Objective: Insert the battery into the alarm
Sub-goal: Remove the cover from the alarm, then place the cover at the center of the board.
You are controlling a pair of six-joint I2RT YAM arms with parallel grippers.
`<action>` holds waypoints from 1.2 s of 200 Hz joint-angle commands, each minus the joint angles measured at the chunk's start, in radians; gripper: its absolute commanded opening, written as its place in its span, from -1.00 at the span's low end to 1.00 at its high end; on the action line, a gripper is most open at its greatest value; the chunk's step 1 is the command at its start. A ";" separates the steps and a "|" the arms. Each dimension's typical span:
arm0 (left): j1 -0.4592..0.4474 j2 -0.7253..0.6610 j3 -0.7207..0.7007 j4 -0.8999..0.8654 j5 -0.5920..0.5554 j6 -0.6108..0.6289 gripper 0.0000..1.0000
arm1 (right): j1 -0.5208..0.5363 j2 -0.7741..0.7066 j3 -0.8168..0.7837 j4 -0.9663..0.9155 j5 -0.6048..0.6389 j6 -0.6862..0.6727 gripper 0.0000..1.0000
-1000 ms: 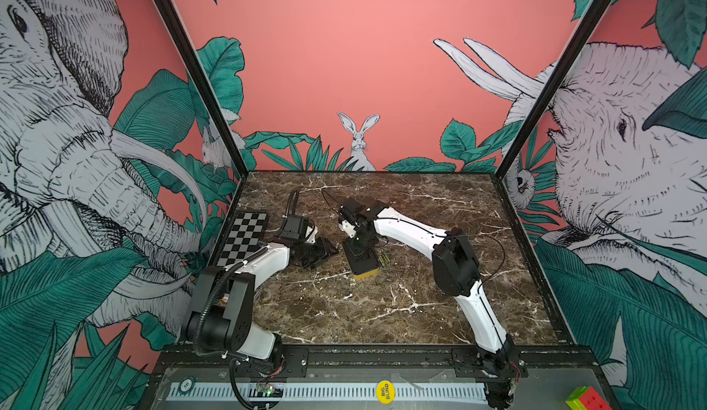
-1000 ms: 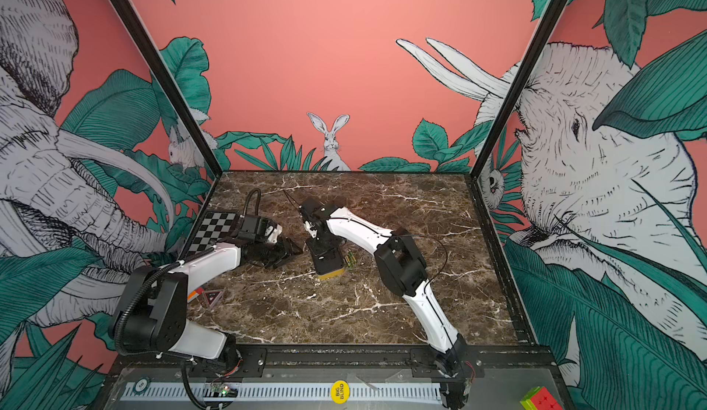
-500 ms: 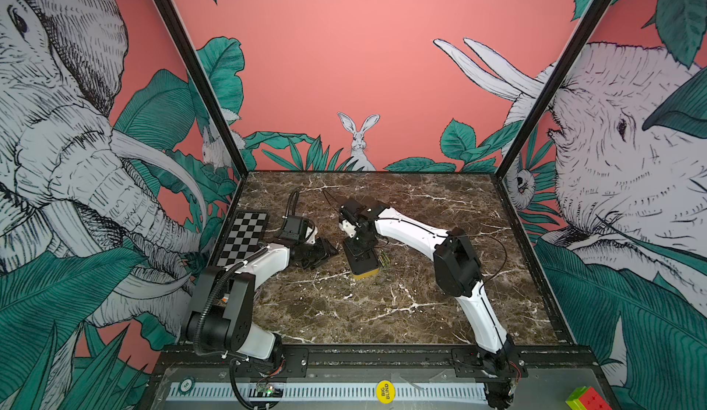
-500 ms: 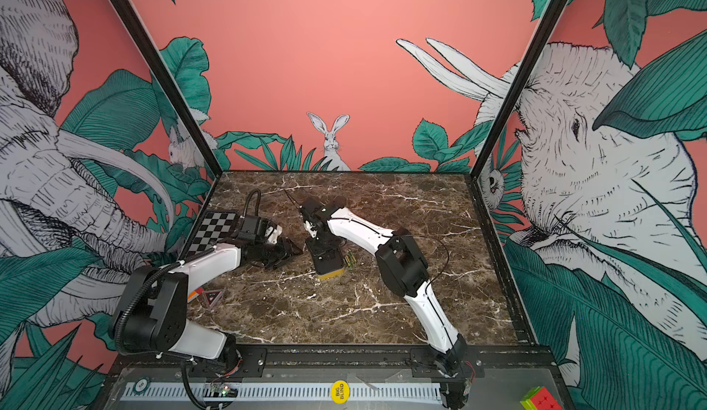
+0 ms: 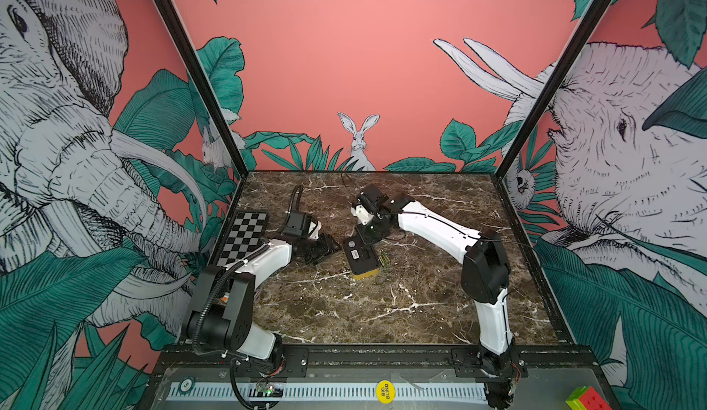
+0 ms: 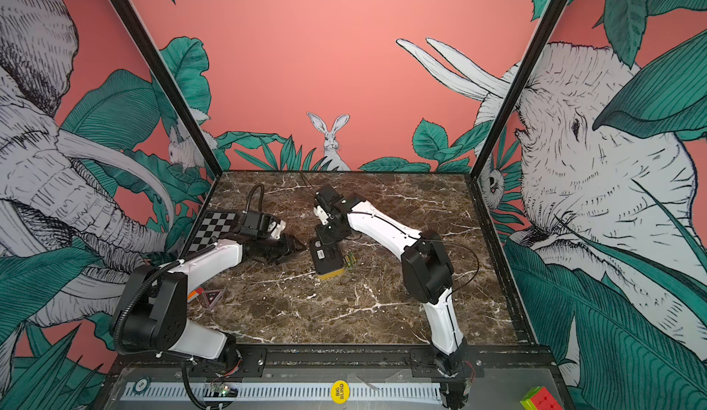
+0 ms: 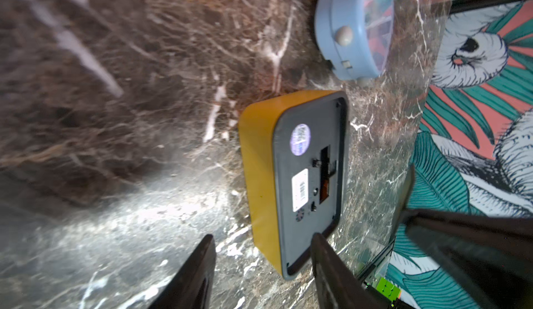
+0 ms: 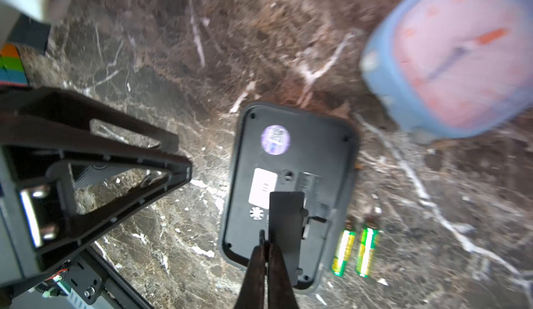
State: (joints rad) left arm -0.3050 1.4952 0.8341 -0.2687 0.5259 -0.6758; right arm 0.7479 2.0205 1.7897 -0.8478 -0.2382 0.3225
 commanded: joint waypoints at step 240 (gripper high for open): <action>-0.060 0.005 0.116 -0.188 -0.088 0.099 0.13 | -0.213 -0.106 -0.287 0.101 0.152 -0.235 -0.30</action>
State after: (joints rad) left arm -0.3595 1.5414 0.9306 -0.4229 0.4511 -0.5972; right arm 0.5186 2.0052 1.5284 -0.7895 -0.0353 0.0761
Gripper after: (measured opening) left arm 0.566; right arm 0.359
